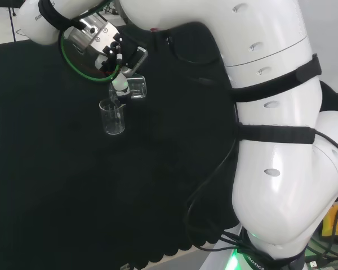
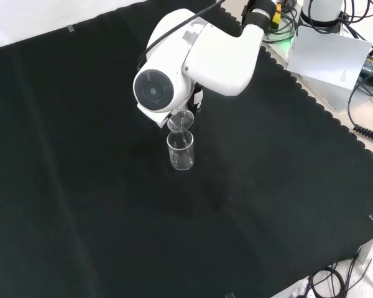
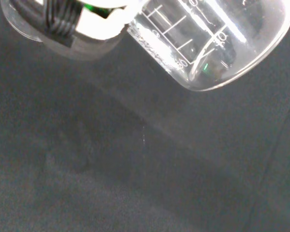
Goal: Pour the water from the handheld beaker into the one on the table.
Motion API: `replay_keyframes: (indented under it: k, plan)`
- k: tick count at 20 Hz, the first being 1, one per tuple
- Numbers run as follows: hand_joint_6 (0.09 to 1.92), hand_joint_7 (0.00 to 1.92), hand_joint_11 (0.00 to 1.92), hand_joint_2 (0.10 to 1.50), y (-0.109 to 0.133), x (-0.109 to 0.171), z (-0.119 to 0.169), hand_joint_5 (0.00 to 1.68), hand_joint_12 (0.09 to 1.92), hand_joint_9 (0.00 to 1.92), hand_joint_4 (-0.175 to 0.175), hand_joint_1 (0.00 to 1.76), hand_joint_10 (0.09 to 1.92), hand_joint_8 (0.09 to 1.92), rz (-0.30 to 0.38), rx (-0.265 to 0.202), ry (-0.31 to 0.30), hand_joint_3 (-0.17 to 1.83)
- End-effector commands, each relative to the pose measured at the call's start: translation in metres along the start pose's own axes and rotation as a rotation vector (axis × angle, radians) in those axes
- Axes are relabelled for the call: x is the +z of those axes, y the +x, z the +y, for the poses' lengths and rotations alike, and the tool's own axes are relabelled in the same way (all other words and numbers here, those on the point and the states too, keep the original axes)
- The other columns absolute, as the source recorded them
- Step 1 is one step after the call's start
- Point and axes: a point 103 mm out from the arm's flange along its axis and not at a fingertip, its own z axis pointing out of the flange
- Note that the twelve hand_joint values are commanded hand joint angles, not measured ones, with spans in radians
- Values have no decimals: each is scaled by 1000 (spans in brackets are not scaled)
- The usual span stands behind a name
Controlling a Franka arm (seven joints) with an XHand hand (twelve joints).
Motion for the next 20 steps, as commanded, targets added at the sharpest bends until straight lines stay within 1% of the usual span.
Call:
replay_keyframes:
  k: [1,6,17,20]
  plan:
    - [845,1262,1112,1113,1,-1,0,1052,818,1360,-107,1283,997,757,-11,3,9,-175]
    - [845,1262,1113,1113,4,-4,-1,1051,820,1360,-107,1283,997,757,-25,8,17,-175]
    - [846,1261,1111,1113,4,-6,0,1051,822,1360,-108,1283,996,758,-34,5,37,-175]
    - [847,1261,1111,1113,4,-6,1,1051,823,1360,-108,1283,996,758,-47,5,49,-175]
